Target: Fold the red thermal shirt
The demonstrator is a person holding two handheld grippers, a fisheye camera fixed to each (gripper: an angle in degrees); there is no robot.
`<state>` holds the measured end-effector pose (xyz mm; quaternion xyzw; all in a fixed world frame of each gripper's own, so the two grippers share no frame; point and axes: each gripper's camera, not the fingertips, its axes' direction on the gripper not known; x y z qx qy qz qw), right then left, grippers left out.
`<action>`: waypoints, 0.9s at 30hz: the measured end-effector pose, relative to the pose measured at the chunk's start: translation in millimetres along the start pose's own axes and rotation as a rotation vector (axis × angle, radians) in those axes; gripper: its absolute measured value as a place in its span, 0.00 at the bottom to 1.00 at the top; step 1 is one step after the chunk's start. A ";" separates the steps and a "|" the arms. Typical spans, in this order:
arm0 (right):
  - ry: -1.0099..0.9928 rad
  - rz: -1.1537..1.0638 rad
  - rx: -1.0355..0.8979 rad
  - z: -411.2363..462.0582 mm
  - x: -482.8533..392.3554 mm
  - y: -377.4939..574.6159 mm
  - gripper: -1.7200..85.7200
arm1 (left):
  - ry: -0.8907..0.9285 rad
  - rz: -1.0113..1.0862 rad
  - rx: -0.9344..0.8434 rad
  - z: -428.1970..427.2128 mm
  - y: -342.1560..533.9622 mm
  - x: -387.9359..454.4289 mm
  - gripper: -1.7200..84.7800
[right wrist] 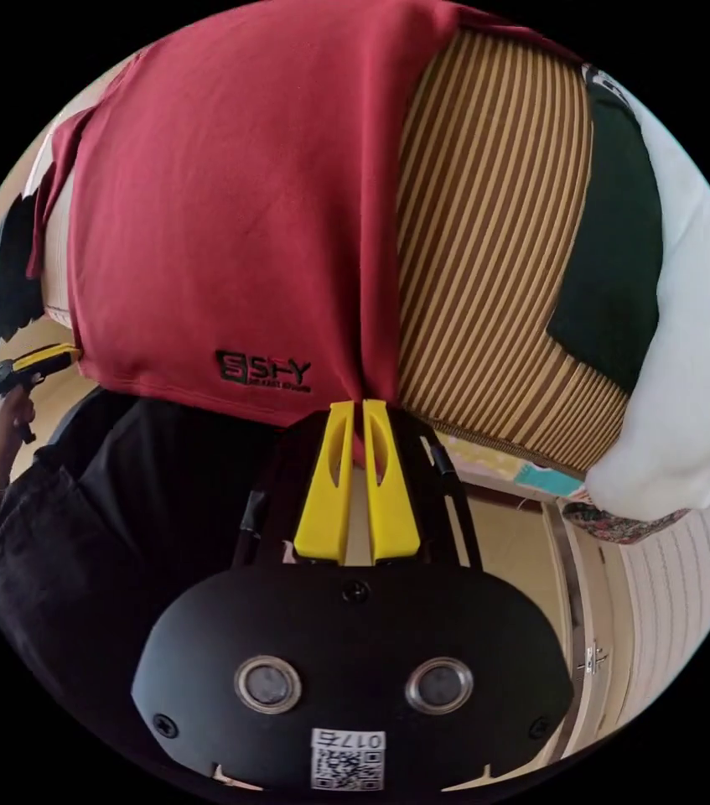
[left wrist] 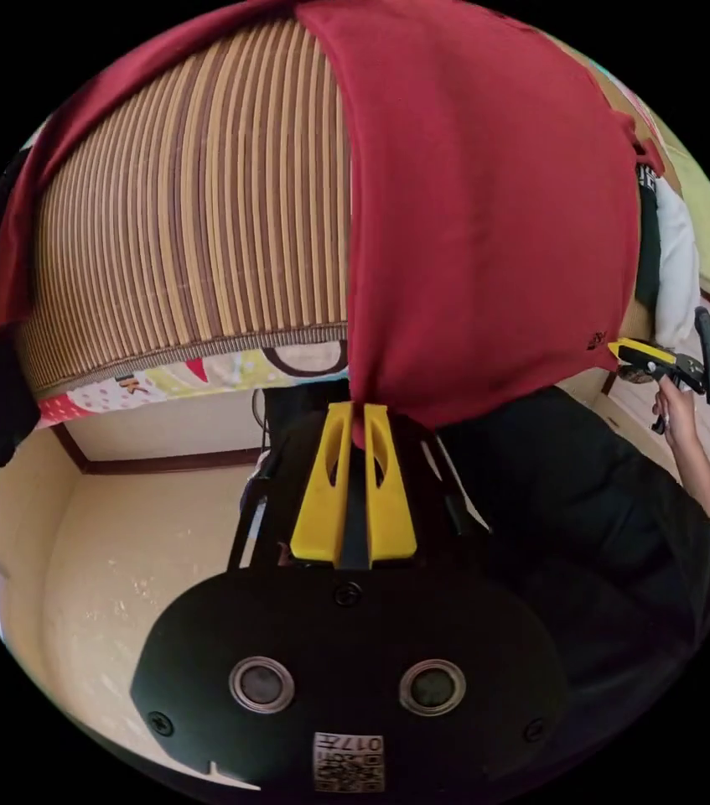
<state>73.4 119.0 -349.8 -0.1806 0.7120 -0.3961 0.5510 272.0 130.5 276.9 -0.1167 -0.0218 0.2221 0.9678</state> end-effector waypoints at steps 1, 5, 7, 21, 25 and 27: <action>-0.018 0.022 -0.031 9.5 7.9 10.8 0.05 | 0.052 -0.059 0.002 -1.5 10.6 -19.5 0.06; -0.089 0.109 -0.018 12.1 34.7 46.0 0.05 | -0.117 -0.267 0.312 -77.5 51.7 -99.2 0.14; -0.103 0.132 0.014 7.6 42.5 59.7 0.05 | -0.228 -0.325 0.450 -118.1 60.4 -133.0 0.15; -0.267 -0.114 0.308 -74.2 -35.1 68.7 0.12 | 0.069 0.091 0.119 -167.1 -0.6 -248.8 0.04; -0.363 -0.518 0.397 -117.0 -141.1 69.4 0.20 | 0.785 0.202 0.313 -236.3 69.0 -256.6 0.03; -0.311 -0.688 0.454 -135.4 -193.5 85.0 0.24 | 0.959 0.231 0.392 -259.0 92.1 -252.0 0.03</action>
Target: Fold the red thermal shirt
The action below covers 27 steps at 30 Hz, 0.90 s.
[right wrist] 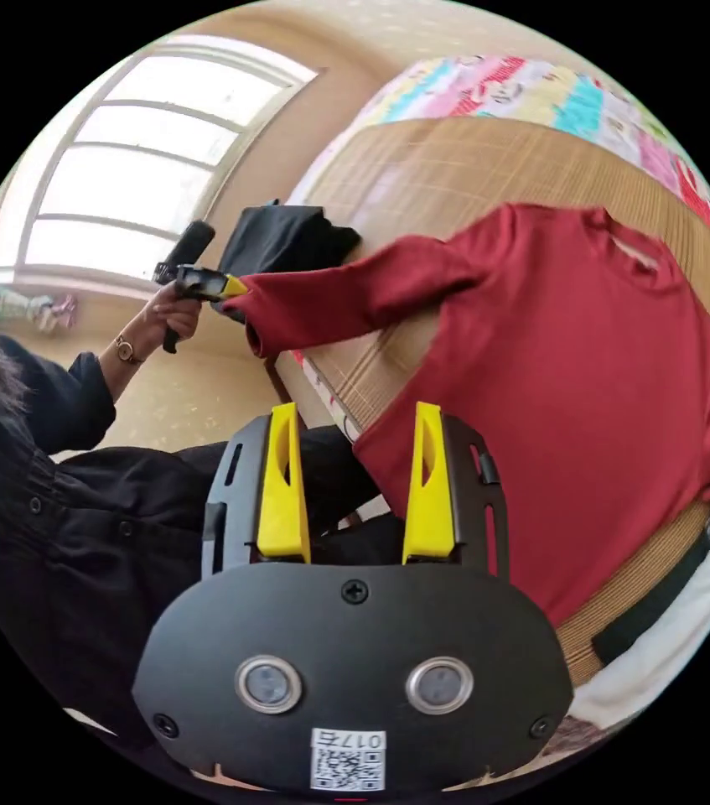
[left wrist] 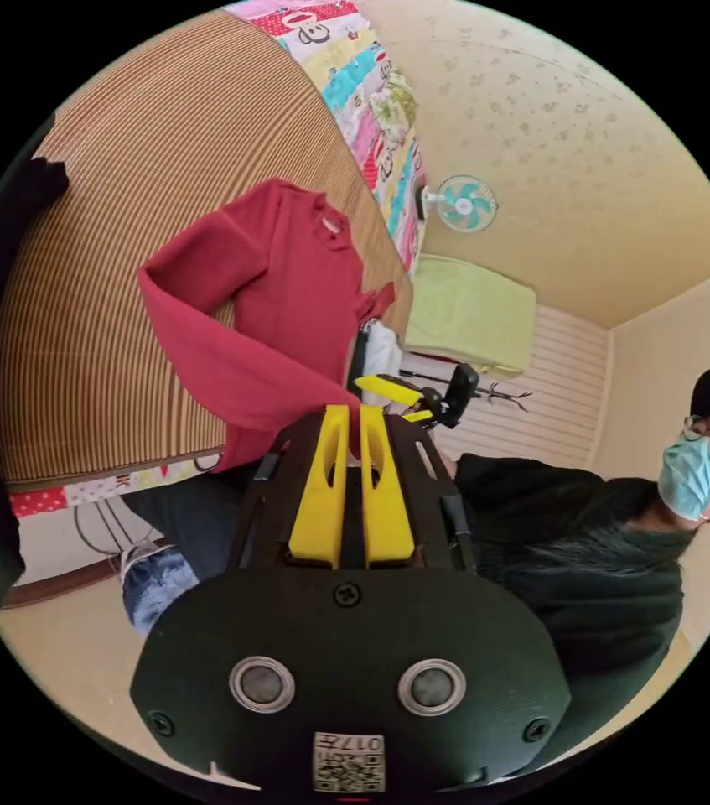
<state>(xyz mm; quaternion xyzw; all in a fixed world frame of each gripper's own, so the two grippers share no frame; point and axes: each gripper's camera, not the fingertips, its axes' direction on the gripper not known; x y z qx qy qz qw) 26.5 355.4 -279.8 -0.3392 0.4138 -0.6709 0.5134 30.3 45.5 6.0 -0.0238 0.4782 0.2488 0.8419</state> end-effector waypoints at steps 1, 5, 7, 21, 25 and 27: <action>0.029 -0.116 0.021 -1.3 -32.7 -12.2 0.26 | 0.075 0.019 0.044 -5.5 4.5 17.1 0.03; 0.062 -0.271 0.243 -34.1 -87.1 -40.6 0.18 | 0.194 0.092 0.186 -20.2 4.6 60.7 0.05; 0.093 -0.234 0.372 -64.7 -76.2 -49.7 0.11 | 0.204 0.113 0.284 -32.2 4.6 70.9 0.08; 0.239 0.978 0.447 -165.6 352.4 210.0 0.11 | -0.266 -0.129 0.033 75.1 -38.8 -23.5 0.16; 0.355 0.995 0.548 -231.4 365.6 262.4 0.12 | -0.316 -0.112 -0.054 105.1 -38.3 -23.2 0.15; 0.377 1.011 0.559 -259.1 390.6 263.1 0.13 | -0.368 -0.102 -0.096 117.5 -38.9 -22.7 0.15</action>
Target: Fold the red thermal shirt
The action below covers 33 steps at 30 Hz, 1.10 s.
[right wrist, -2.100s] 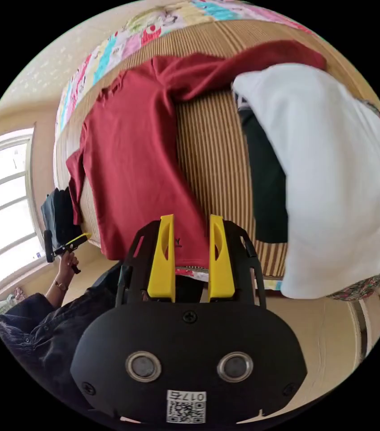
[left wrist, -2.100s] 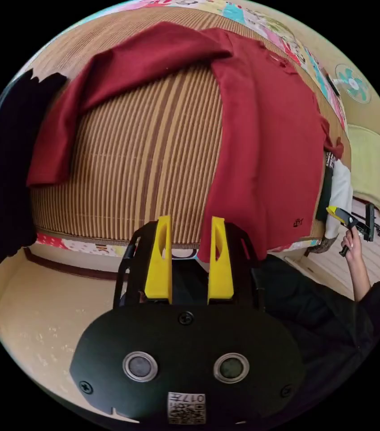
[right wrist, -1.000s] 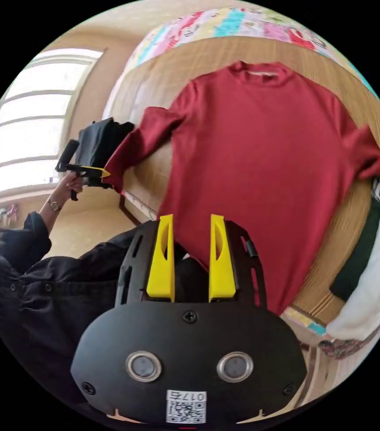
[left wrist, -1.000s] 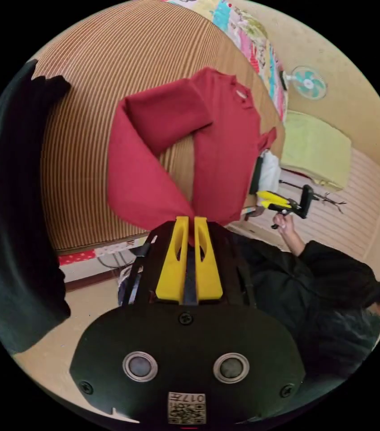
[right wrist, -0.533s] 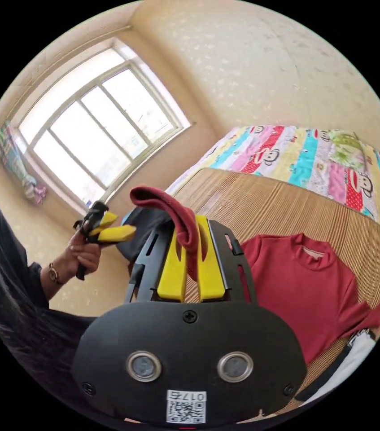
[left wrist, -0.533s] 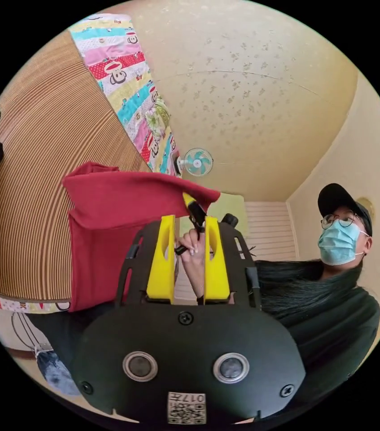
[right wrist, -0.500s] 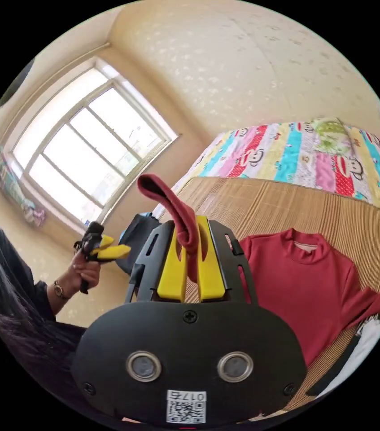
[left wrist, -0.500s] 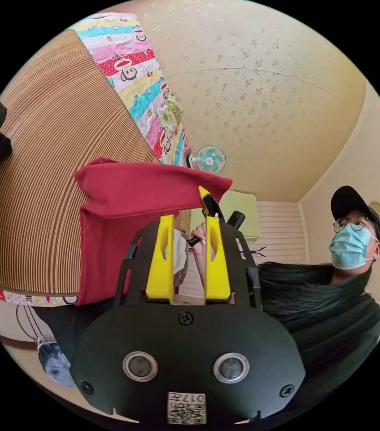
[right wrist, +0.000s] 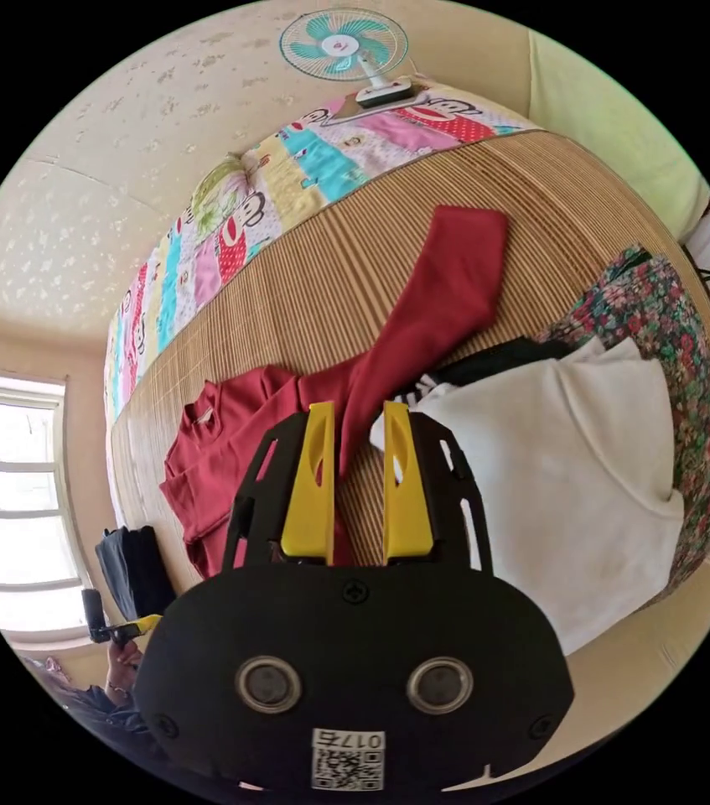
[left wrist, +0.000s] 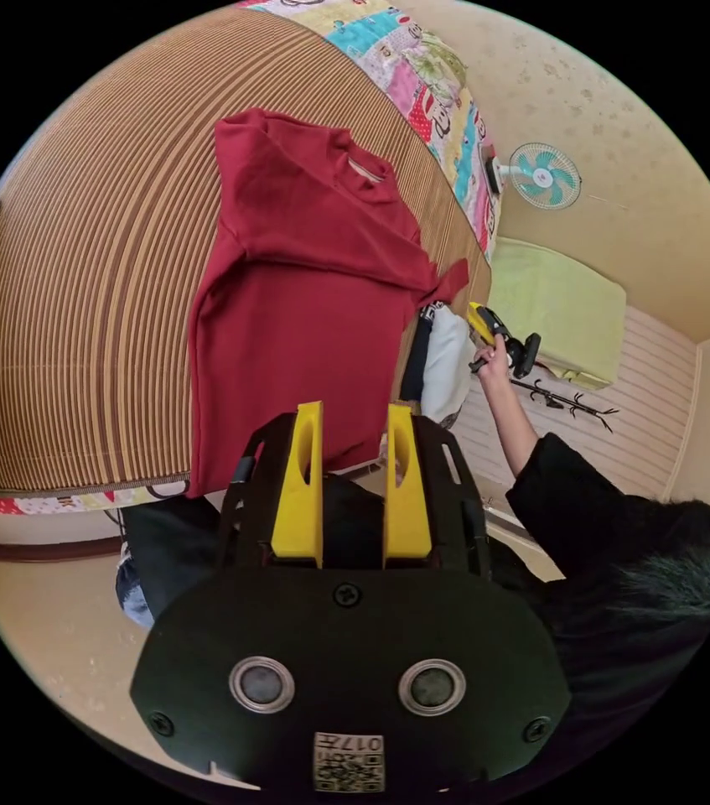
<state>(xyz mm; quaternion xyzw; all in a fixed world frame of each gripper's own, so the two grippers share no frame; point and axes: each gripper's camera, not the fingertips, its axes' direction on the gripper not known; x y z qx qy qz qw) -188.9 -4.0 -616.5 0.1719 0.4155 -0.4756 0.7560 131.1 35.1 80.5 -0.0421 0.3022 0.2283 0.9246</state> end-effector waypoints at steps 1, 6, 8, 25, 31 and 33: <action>0.007 0.019 -0.011 3.3 6.9 -28.1 0.15 | -0.030 0.005 -0.023 7.8 -1.5 2.5 0.15; 0.171 0.060 -0.103 60.4 1.4 -134.7 0.20 | -0.028 -0.031 -0.071 35.7 -3.3 3.6 0.15; 0.157 0.193 -0.236 106.1 8.8 -168.6 0.21 | 0.000 -0.070 -0.084 48.0 -0.4 0.2 0.15; -0.297 -0.658 0.255 -40.2 -285.4 6.5 0.07 | 0.044 -0.127 -0.049 68.4 23.2 -6.1 0.14; -0.250 -0.879 -0.399 152.1 -377.7 138.9 0.09 | -0.184 -0.108 -0.054 83.2 29.9 -22.5 0.15; -0.216 -0.797 -0.445 164.3 -349.7 159.6 0.09 | -0.277 -0.119 -0.044 82.7 34.5 -33.9 0.15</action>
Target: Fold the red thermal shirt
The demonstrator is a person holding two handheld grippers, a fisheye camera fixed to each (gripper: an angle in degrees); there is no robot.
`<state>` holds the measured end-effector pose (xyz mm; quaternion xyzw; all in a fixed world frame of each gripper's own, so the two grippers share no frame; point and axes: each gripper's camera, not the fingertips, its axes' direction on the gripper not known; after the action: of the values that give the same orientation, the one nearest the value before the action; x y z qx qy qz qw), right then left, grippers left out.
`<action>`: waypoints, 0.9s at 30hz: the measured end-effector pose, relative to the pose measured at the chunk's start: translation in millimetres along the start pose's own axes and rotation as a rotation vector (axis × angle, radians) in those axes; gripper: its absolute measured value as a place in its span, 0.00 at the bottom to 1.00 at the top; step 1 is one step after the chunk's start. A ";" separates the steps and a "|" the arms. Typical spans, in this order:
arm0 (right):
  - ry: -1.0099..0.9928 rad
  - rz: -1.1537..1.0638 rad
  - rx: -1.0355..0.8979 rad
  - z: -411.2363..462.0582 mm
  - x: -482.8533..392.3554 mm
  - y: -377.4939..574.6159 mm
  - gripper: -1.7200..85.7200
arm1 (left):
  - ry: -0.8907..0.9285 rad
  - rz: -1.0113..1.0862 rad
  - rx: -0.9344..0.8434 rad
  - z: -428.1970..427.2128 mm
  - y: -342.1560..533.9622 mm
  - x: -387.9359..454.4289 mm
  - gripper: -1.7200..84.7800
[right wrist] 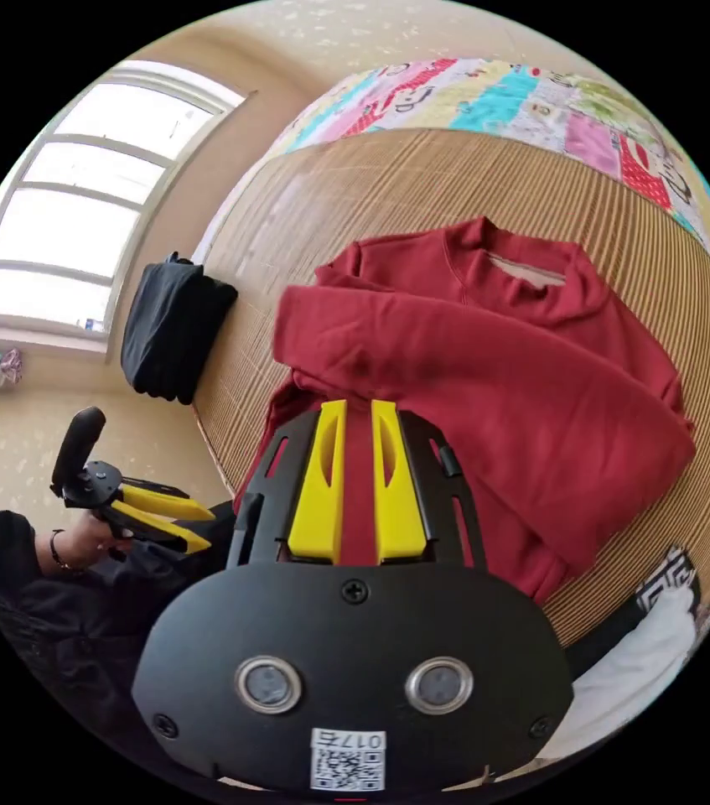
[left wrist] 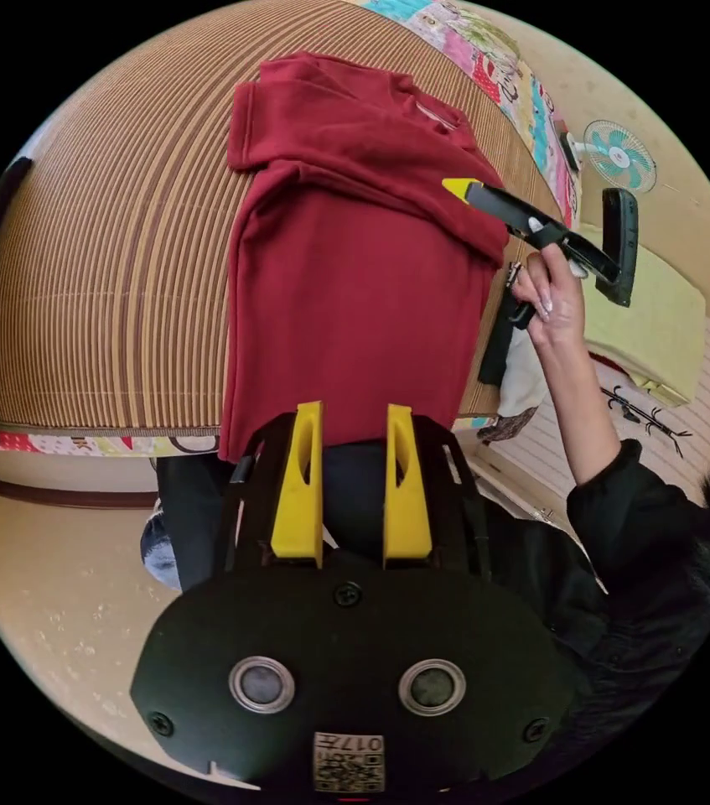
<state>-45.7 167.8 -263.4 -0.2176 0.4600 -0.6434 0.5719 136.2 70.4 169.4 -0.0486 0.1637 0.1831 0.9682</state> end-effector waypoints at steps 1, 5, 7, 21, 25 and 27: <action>-0.001 0.061 0.056 -8.2 8.5 28.7 0.09 | -0.058 -0.013 0.018 1.9 2.6 -9.1 0.16; 0.287 0.329 0.074 -32.6 45.8 131.3 0.13 | -0.199 -0.087 0.070 27.3 5.7 -45.2 0.17; 0.439 0.430 0.002 -28.2 62.4 169.8 0.15 | -0.182 -0.107 0.044 50.3 0.5 -57.2 0.16; 0.035 0.513 0.071 -39.3 99.0 66.0 0.09 | -0.058 -0.068 0.239 -45.2 -115.9 -83.1 0.07; 0.155 0.423 0.105 -82.9 70.7 52.3 0.12 | -0.155 0.071 0.247 -90.0 -126.8 -89.1 0.14; 0.169 0.427 0.105 -90.8 62.6 73.8 0.13 | -0.220 0.118 0.218 -93.7 -116.5 -97.2 0.17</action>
<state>-95.1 146.0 -384.6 -0.0307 0.5080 -0.5468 0.6648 65.8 -85.1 117.7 0.0870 0.0779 0.2252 0.9673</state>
